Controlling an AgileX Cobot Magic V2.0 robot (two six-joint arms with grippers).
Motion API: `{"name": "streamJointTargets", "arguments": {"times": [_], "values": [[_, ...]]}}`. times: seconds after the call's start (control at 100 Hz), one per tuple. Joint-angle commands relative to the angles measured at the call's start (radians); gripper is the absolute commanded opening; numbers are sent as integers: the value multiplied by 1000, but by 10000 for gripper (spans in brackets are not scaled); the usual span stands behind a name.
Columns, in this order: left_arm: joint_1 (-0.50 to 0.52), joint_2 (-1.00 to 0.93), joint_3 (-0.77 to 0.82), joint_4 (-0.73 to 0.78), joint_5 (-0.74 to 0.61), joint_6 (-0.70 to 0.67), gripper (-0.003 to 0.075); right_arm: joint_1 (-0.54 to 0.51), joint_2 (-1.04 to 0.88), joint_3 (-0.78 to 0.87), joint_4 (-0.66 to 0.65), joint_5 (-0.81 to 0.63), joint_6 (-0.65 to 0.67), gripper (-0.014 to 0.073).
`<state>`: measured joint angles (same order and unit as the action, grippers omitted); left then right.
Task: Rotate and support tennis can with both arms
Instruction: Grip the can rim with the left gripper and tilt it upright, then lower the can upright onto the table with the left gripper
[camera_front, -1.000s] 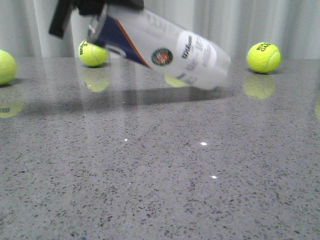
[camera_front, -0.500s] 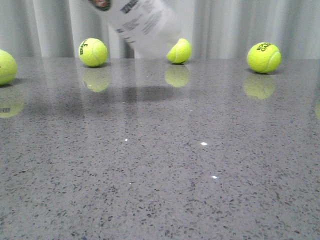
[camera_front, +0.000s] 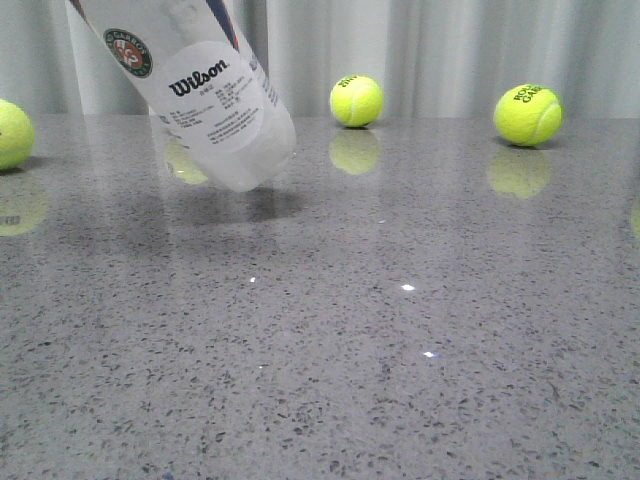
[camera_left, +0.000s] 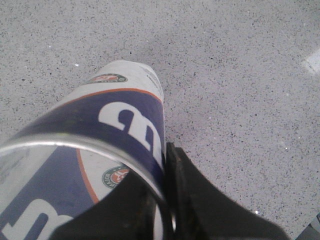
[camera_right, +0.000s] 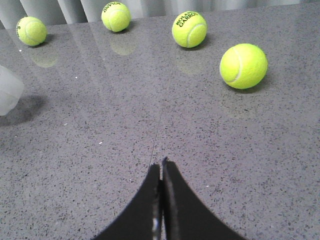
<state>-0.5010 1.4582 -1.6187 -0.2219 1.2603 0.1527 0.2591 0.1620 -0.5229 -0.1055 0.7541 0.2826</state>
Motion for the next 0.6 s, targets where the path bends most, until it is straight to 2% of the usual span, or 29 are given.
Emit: {"name": "streamJointTargets", "arguments": {"times": [0.0, 0.38, 0.48, 0.59], "values": [[-8, -25, -37, -12, 15, -13, -21, -7, 13, -23, -5, -78, -3, -51], [-7, 16, -37, 1, 15, 6, -14, -7, 13, -23, -5, -78, -3, -51], [-7, 16, -37, 1, 9, 6, 48, -7, 13, -23, -5, -78, -3, -51], [-5, 16, -37, 1, 7, 6, 171, -7, 13, -23, -5, -78, -3, -51]]}}
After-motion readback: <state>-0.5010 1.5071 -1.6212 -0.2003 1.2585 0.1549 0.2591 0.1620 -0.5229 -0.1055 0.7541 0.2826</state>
